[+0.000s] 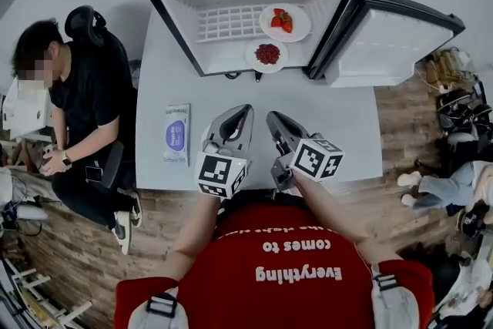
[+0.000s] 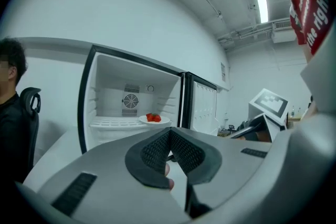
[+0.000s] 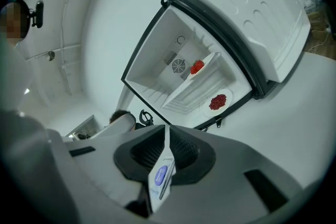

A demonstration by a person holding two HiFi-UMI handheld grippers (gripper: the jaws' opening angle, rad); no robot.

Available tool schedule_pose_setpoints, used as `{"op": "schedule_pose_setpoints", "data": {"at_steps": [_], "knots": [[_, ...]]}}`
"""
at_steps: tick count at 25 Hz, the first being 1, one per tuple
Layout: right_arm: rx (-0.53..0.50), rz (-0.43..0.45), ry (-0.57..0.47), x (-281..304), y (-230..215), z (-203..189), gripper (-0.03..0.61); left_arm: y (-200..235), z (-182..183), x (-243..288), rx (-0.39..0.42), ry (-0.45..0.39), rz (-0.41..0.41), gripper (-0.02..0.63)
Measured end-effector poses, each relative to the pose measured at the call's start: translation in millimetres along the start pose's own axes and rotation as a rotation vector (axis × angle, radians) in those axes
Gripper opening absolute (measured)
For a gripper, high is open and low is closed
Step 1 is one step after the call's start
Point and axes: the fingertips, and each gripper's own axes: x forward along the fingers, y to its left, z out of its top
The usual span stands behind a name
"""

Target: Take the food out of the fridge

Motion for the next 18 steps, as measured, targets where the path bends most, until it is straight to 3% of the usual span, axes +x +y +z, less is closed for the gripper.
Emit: {"op": "schedule_pose_setpoints", "data": {"at_steps": [4,6,11,18], "knots": [[0.067,-0.018,-0.056,0,-15,17,0.023,-9,7,25,0.003,-0.005,-0.056,-0.002],[0.144,0.009,-0.072,6,-19,27,0.06,-9,6,35,-0.004,0.004,-0.066,-0.002],[0.32,0.063,-0.096,30,-31,51,0.126,-7,10,45,-0.026,0.005,-0.069,-0.002],[0.491,0.053,-0.196,69,-69,103,0.146,7,13,45,-0.047,0.004,-0.042,-0.002]]}}
